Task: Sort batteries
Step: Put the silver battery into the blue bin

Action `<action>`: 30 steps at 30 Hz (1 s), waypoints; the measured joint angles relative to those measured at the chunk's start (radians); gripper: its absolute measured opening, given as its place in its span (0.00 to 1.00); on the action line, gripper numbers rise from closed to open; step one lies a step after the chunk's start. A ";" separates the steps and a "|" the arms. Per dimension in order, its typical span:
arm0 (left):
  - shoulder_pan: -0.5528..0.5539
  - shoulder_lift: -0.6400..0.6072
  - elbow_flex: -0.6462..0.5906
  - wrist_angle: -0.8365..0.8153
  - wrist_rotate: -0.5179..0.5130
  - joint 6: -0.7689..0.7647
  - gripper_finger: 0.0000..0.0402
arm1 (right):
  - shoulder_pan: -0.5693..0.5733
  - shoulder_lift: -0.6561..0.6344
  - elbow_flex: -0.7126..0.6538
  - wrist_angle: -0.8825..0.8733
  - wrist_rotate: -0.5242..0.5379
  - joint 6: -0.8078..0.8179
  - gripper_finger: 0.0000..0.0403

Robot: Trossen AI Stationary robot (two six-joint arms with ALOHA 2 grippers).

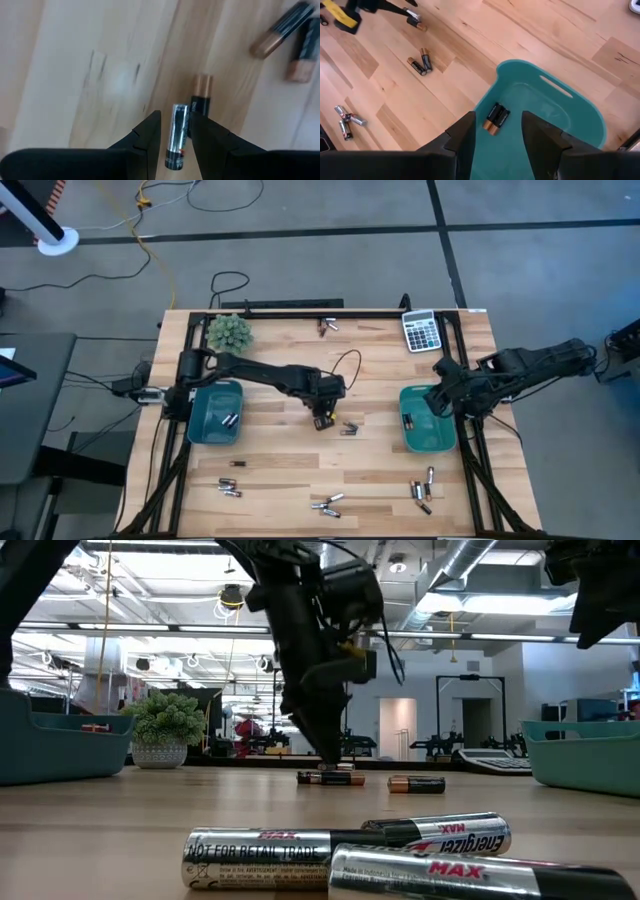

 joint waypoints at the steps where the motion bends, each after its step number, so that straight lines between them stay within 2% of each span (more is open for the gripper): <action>1: 0.000 0.008 0.000 -0.005 0.000 0.000 0.24 | 0.000 0.000 0.000 0.000 0.000 0.000 0.43; 18: 0.005 0.021 -0.027 -0.038 -0.038 -0.001 0.24 | 0.000 0.000 0.000 0.000 0.003 -0.034 0.43; 24: 0.004 0.013 -0.083 -0.020 -0.033 -0.068 0.10 | 0.000 0.000 0.000 0.000 0.005 -0.037 0.43; 30: -0.011 0.008 -0.093 -0.024 -0.036 -0.148 0.09 | 0.000 0.000 0.000 0.001 0.005 -0.050 0.43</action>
